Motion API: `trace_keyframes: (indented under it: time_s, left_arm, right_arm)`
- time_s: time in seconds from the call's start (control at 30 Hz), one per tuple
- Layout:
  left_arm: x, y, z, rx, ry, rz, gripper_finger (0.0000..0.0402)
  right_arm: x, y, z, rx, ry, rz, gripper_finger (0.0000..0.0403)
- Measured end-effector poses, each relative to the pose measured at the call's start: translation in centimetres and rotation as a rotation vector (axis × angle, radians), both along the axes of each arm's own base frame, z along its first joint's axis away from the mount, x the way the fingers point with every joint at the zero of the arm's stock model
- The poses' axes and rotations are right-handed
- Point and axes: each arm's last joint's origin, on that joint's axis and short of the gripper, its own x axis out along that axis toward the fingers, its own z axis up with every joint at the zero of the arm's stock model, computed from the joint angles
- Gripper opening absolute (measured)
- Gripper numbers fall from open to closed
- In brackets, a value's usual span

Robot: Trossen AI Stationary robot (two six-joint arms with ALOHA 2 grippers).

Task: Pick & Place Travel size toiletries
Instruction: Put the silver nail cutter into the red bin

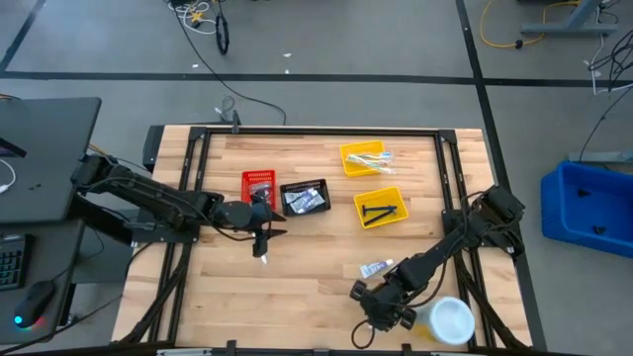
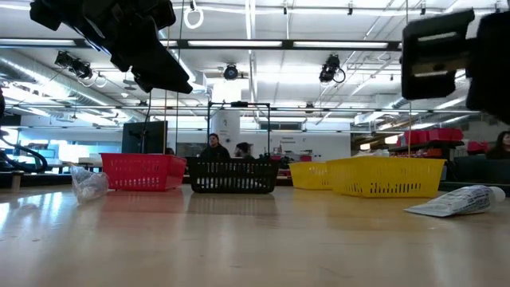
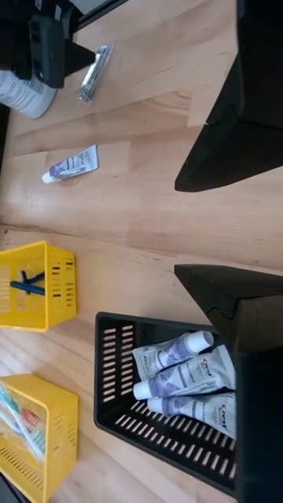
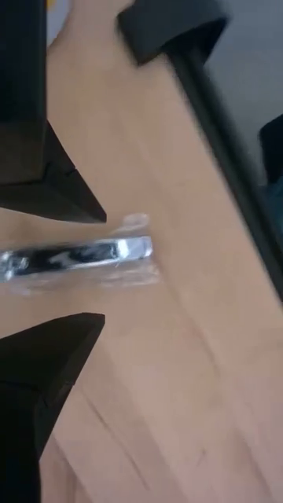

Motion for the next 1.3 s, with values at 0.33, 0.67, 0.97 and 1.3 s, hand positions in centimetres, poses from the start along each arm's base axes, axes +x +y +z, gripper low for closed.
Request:
trace_keyframes:
  time_s: [0.33, 0.67, 0.97, 1.3]
  left_arm:
    - [0.0, 0.0, 0.0, 0.011, 0.001, -0.007, 0.0171]
    - [0.0, 0.0, 0.0, 0.011, 0.002, -0.011, 0.0171]
    - [0.0, 0.0, 0.0, 0.011, 0.002, -0.011, 0.0171]
    - [0.0, 0.0, 0.0, 0.014, 0.002, -0.006, 0.0171]
  right_arm:
    - [-0.4, -1.2, -1.9, -0.016, -0.038, -0.011, 0.0208]
    - [-1.1, -2.0, -3.2, -0.044, -0.072, 0.042, 0.0174]
    - [-0.6, -2.6, -3.3, 0.004, -0.063, -0.036, 0.0097]
    - [1.6, -3.9, -2.6, 0.074, -0.114, -0.253, 0.0070]
